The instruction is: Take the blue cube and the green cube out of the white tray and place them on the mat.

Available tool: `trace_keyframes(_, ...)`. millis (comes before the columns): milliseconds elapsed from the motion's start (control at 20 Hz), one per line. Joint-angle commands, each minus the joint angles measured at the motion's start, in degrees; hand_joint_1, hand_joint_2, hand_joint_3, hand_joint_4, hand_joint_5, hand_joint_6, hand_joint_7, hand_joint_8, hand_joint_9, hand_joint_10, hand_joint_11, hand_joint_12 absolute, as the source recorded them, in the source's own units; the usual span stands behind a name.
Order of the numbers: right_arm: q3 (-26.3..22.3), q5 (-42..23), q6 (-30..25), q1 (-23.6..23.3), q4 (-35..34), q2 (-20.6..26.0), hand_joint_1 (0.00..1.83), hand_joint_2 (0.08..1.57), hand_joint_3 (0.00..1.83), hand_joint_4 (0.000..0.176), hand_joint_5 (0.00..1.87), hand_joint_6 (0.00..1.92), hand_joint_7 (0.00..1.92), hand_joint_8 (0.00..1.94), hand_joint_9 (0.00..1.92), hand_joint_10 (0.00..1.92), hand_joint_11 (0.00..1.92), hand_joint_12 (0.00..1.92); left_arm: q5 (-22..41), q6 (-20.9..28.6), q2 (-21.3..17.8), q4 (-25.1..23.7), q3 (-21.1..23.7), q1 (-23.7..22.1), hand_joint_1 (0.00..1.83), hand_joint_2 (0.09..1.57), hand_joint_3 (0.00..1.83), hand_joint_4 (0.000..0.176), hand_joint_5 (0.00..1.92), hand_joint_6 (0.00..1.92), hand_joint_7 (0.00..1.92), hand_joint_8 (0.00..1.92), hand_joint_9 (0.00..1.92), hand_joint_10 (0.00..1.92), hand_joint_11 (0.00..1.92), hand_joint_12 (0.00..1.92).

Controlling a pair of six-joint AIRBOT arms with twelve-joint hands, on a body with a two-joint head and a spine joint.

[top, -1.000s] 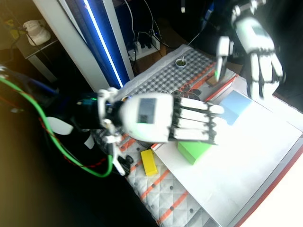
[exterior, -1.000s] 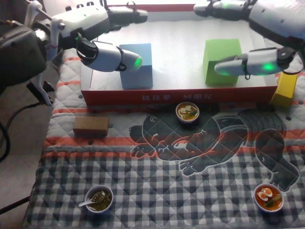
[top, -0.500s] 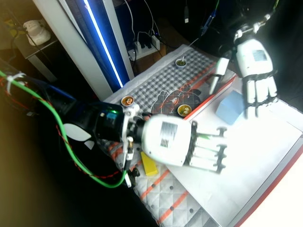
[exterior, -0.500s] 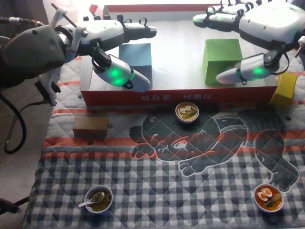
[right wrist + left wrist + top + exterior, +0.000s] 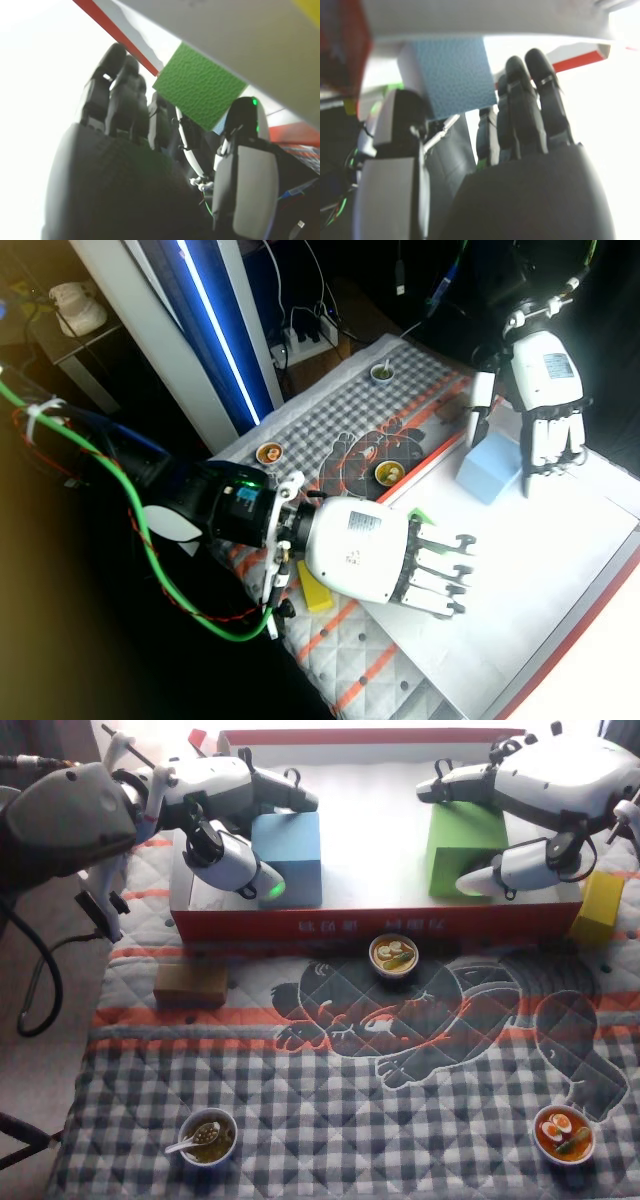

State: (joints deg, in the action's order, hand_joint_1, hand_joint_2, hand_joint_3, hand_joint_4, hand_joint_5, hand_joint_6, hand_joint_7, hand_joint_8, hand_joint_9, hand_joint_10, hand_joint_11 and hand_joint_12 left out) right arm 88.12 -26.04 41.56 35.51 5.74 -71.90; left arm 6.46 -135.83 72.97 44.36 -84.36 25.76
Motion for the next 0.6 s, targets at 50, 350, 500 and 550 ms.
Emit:
trace_keyframes(50, 0.53, -5.69, -0.17, -0.87, -1.23, 0.01, 1.27, 1.10, 0.00, 0.000, 0.72, 0.01, 1.04, 0.76, 0.85, 0.55, 0.39, 1.52, 4.93, 0.06, 0.60, 0.89, -0.49, -0.90, 1.29, 1.24, 0.00, 0.061, 0.68, 0.00, 0.72, 1.35, 0.79, 0.06, 0.24, 0.92)
trace_keyframes(350, -0.92, -9.14, -0.38, -2.69, -1.27, 0.17, 1.33, 1.14, 0.00, 0.000, 0.86, 1.03, 0.99, 0.94, 0.91, 1.16, 0.65, 1.36, 10.30, 14.84, -2.25, -9.98, 2.87, -2.12, 1.19, 1.25, 0.00, 0.000, 0.70, 1.36, 0.74, 1.37, 0.94, 0.15, 0.19, 1.07)
trace_keyframes(500, -5.94, -16.60, -0.38, -3.07, -1.21, 4.04, 1.38, 1.13, 0.00, 0.000, 0.76, 1.05, 0.99, 0.93, 0.99, 1.26, 0.86, 1.20, 16.21, 24.62, -7.68, -20.95, 9.57, -2.55, 1.19, 1.26, 0.00, 0.000, 0.69, 1.38, 0.72, 1.40, 0.58, 0.94, 0.12, 1.37)
trace_keyframes(550, -7.96, -18.86, -0.38, -3.05, -0.75, 5.84, 1.38, 1.13, 0.00, 0.000, 0.78, 1.03, 0.98, 0.95, 0.98, 1.29, 0.83, 1.26, 18.05, 27.23, -9.61, -23.92, 11.96, -2.12, 1.20, 1.25, 0.00, 0.000, 0.71, 1.36, 0.74, 1.37, 0.58, 0.97, 0.15, 1.39)
